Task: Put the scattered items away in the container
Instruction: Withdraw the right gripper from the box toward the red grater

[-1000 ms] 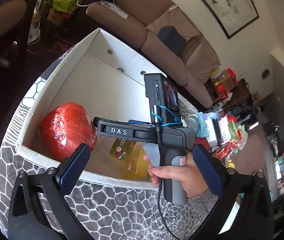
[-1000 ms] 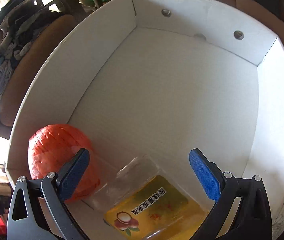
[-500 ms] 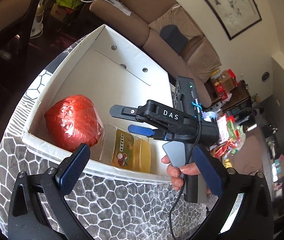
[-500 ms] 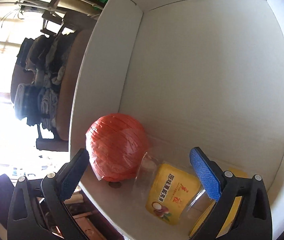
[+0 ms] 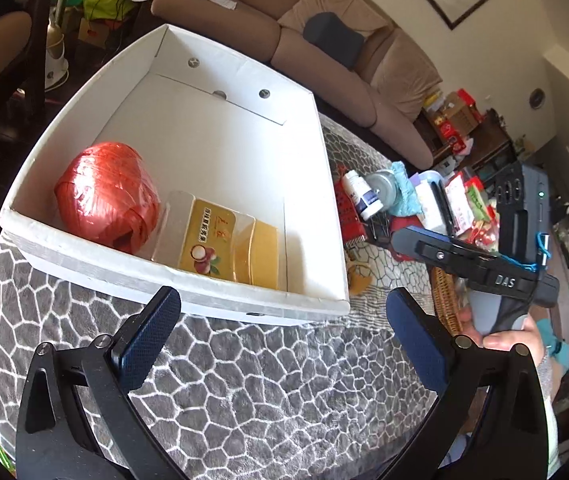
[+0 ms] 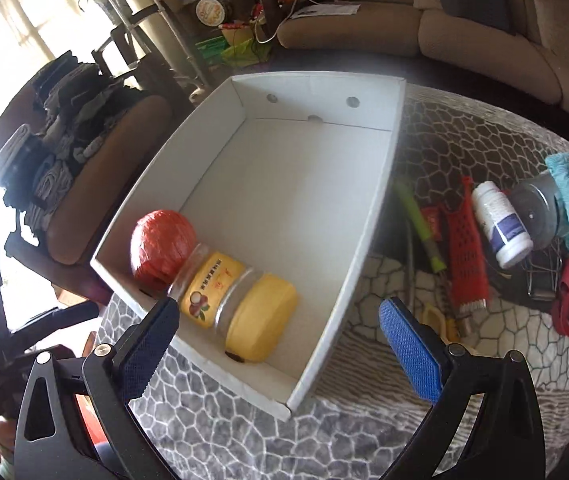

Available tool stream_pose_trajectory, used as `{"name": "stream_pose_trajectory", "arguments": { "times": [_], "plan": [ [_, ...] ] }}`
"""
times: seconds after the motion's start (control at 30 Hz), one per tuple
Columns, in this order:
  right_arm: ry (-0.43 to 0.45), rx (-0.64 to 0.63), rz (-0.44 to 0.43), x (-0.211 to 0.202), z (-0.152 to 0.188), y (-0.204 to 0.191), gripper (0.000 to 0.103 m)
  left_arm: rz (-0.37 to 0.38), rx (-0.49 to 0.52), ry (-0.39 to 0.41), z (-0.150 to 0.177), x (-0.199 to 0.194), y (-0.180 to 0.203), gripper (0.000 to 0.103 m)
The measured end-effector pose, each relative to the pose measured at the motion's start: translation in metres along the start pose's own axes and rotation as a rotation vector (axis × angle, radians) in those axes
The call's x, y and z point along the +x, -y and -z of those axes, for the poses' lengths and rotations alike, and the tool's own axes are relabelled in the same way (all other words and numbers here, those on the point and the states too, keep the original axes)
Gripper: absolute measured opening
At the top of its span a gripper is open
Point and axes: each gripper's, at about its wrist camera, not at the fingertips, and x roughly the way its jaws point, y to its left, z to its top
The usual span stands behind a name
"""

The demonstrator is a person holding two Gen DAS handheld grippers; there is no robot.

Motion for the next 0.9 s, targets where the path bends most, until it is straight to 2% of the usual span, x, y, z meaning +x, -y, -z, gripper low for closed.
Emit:
{"name": "stream_pose_trajectory", "arguments": {
  "times": [0.33,0.47,0.67,0.77,0.9],
  "plan": [
    [0.044,0.061,-0.008,-0.058,0.063,0.046,0.102,-0.044,0.121,-0.081,0.040,0.039,0.067,0.103],
    [0.088,0.129,-0.013,-0.070,0.089,0.072,0.102,-0.025,0.188,-0.087,0.056,0.053,0.100,0.103],
    [0.146,0.248,0.006,-0.069,0.125,0.118,0.102,0.005,0.279,-0.096,0.085,0.089,0.146,0.103],
    [0.175,0.293,0.035,-0.066,0.140,0.138,0.102,0.005,0.277,-0.118,0.093,0.114,0.160,0.103],
    [0.210,0.338,0.027,-0.063,0.153,0.162,0.102,-0.010,0.275,-0.156,0.097,0.150,0.170,0.103]
  ]
}}
